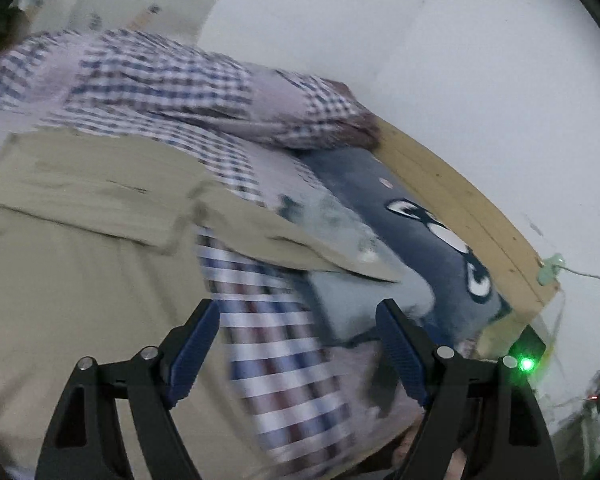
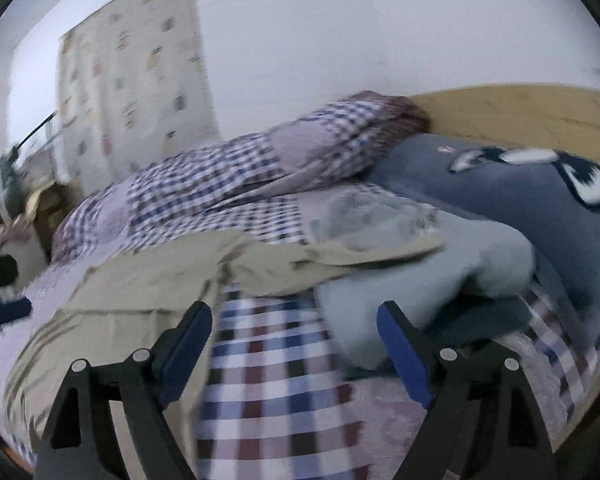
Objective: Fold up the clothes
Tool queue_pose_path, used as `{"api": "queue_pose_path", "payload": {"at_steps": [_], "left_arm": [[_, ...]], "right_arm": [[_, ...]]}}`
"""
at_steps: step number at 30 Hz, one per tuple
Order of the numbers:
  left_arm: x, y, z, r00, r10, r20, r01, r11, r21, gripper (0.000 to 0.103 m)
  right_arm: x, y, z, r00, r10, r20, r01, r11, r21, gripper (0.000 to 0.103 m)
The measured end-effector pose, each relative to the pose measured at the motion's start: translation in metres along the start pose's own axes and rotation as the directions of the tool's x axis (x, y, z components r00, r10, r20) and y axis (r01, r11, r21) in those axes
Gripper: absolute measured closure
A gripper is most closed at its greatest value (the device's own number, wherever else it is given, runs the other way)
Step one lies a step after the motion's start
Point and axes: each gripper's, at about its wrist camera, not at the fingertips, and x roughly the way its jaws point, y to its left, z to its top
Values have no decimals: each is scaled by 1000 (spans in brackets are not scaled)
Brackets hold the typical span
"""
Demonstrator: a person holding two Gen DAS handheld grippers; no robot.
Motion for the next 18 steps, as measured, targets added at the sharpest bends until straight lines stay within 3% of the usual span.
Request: {"api": "queue_pose_path", "payload": {"at_steps": [4, 9, 14, 18], "left_arm": [[56, -29, 4, 990, -116, -76, 112, 992, -49, 19], [135, -52, 9, 946, -281, -163, 243, 945, -219, 19], [199, -71, 11, 905, -372, -207, 291, 895, -338, 19], [236, -73, 15, 890, -409, -204, 295, 855, -427, 20]], "right_arm": [[-9, -51, 4, 993, -108, 48, 101, 986, 135, 13], [-16, -111, 0, 976, -214, 38, 192, 930, 314, 12], [-12, -132, -1, 978, -207, 23, 187, 922, 340, 12], [-13, -137, -4, 981, -195, 19, 178, 927, 330, 12]]}}
